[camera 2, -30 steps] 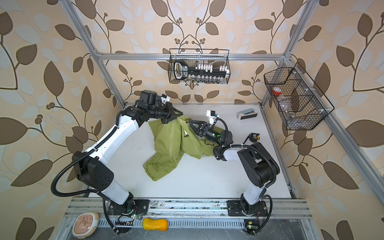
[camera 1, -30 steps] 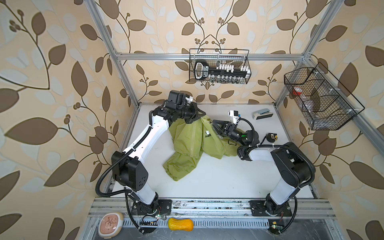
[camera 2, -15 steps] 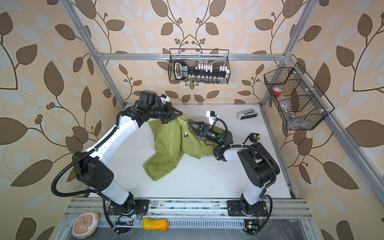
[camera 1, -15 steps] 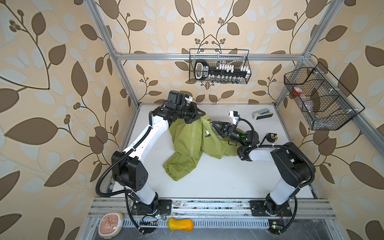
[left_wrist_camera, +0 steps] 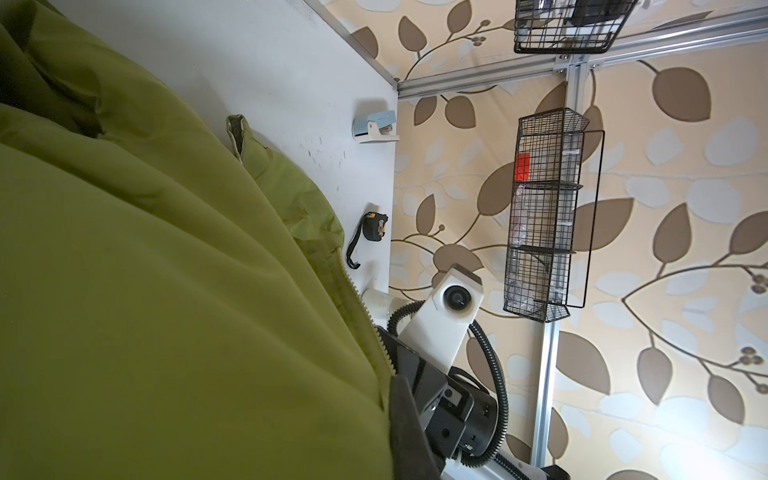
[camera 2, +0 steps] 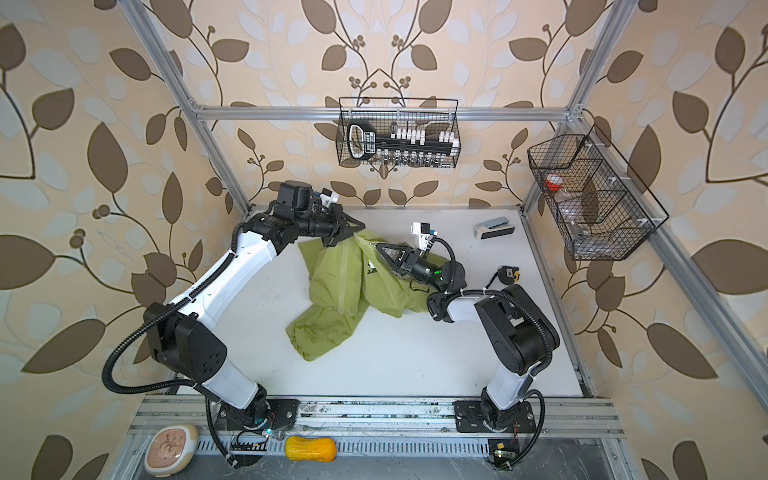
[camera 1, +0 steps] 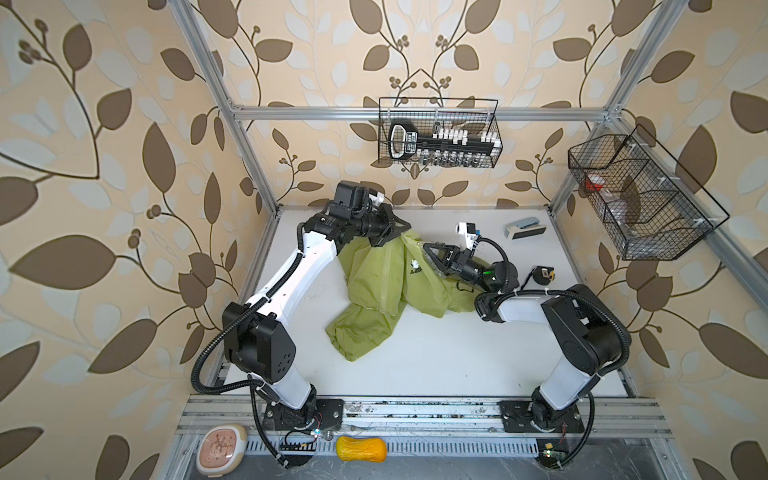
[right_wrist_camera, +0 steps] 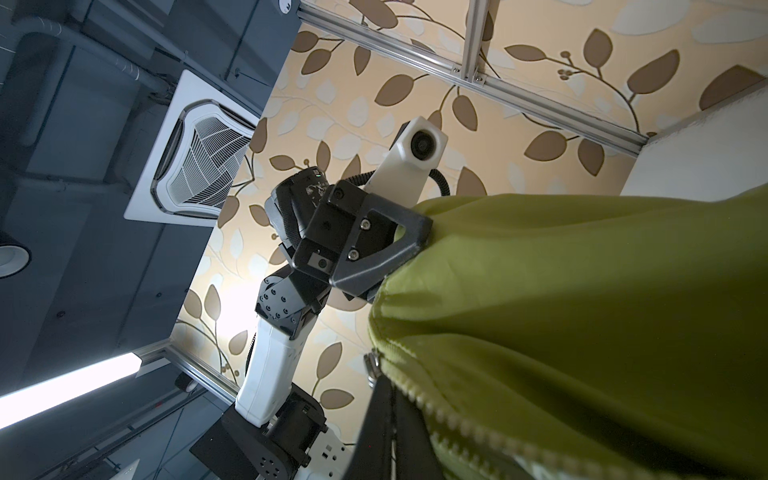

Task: Zip up the jacket

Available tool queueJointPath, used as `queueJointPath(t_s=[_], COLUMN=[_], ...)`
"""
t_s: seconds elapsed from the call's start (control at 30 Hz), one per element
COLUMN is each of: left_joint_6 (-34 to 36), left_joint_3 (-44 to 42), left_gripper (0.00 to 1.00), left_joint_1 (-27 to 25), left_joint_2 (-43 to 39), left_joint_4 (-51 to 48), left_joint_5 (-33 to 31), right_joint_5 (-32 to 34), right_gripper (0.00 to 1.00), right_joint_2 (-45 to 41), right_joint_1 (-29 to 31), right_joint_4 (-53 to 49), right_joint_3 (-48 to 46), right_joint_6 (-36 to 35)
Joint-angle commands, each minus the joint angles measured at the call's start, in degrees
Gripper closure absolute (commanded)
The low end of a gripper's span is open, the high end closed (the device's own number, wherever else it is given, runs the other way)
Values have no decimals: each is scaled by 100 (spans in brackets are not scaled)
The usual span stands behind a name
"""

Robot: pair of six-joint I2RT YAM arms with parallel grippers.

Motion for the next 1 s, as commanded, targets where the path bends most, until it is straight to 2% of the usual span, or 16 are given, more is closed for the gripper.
queueJointPath(t_s=[0.0,0.1,0.23,0.4,0.57,0.67,0.97], left_joint_6=[36,265,521,780,1025,1091,1345], left_joint_3=[-34,-39,-93,-222,-454,-587,-748], left_gripper=[100,100,100,100,100,100,100], left_joint_1=[109,203,355,580,832,948,1125], left_joint_2=[-464,-564,-720,-915,-1223,-1303,-1448], left_joint_4=[368,115,-174,-424,-605,-633,-792], left_joint_5=[139,-83,-405,-737,-1042,-1083,-1210], right_joint_5=[-79,-78,-96,187,842,1099,1487], right_gripper=[100,100,100,100,100,100,100], right_joint_2=[-164,-231,-575,-1398,-2188,-2416,-2634], right_joint_1=[-60,-108,-144,-148,-148,-153,-183], right_joint_4=[328,117,-965,-3223,-5878,-6603,-7568], right_joint_3=[-85,-151,-241,-211,186,373,635], right_joint_6=[212,139,-427,-1788,-3365,-3837,-4404])
